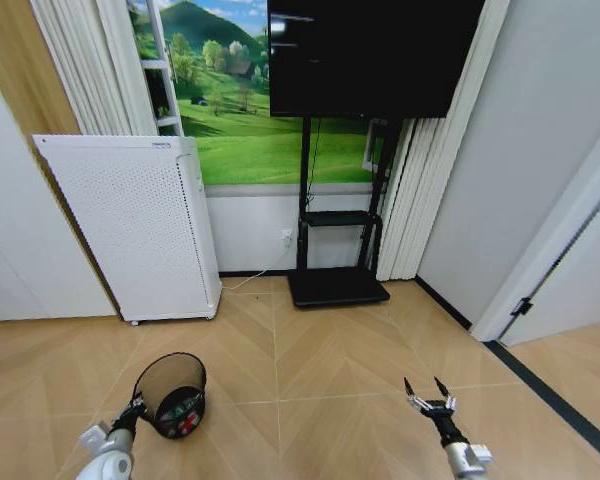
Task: Pick up the trash bin and place the garbage on the floor into it.
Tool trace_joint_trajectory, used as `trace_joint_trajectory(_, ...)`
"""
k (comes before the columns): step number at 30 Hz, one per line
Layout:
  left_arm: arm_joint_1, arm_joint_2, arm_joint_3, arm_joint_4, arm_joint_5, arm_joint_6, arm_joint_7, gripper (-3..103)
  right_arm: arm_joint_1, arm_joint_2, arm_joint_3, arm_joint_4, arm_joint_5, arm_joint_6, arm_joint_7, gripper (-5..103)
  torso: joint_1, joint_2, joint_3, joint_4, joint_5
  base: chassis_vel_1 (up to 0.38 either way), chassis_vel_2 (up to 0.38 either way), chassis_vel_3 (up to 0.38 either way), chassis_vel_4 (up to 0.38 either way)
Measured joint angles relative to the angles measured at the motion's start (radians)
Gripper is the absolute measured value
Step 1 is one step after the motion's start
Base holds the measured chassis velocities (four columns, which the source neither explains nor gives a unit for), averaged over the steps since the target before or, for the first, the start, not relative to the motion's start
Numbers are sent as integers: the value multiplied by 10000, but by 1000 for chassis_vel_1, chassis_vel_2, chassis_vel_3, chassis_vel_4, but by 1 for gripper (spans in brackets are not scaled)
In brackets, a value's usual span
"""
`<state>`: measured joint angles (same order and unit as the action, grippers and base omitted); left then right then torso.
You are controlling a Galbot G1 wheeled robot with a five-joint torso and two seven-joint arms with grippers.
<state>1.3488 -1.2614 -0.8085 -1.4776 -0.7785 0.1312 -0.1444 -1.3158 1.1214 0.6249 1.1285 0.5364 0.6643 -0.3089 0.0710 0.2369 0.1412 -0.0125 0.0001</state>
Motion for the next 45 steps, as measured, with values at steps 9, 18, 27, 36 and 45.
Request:
trace_joint_trajectory(9,-55,91,-38,111,23,174,-304,28,126,32,-96,-91,10,1,-19,100,0,0,-2,1,1,0,0,0,0)
trace_joint_trajectory(18,141,-26,-136,-320,311,-91,-294,57,165,23,-121,-203,8,12,-38,100,0,0,-1,-1,-2,0,0,0,0)
trace_joint_trajectory(27,991,-134,-620,-1869,1615,-1093,-87,89,135,-14,-127,-44,23,7,61,100,0,-2,-1,1,-1,0,0,0,0)
trace_joint_trajectory(36,1228,-344,-1315,-2782,3044,-3395,855,100,-109,90,91,122,23,50,121,100,-1,-2,0,0,-3,0,0,0,0)
trace_joint_trajectory(45,1269,-445,-1971,-4149,3084,-4732,2273,100,-936,527,728,877,-68,147,101,100,2,11,6,-2,3,0,0,0,0)
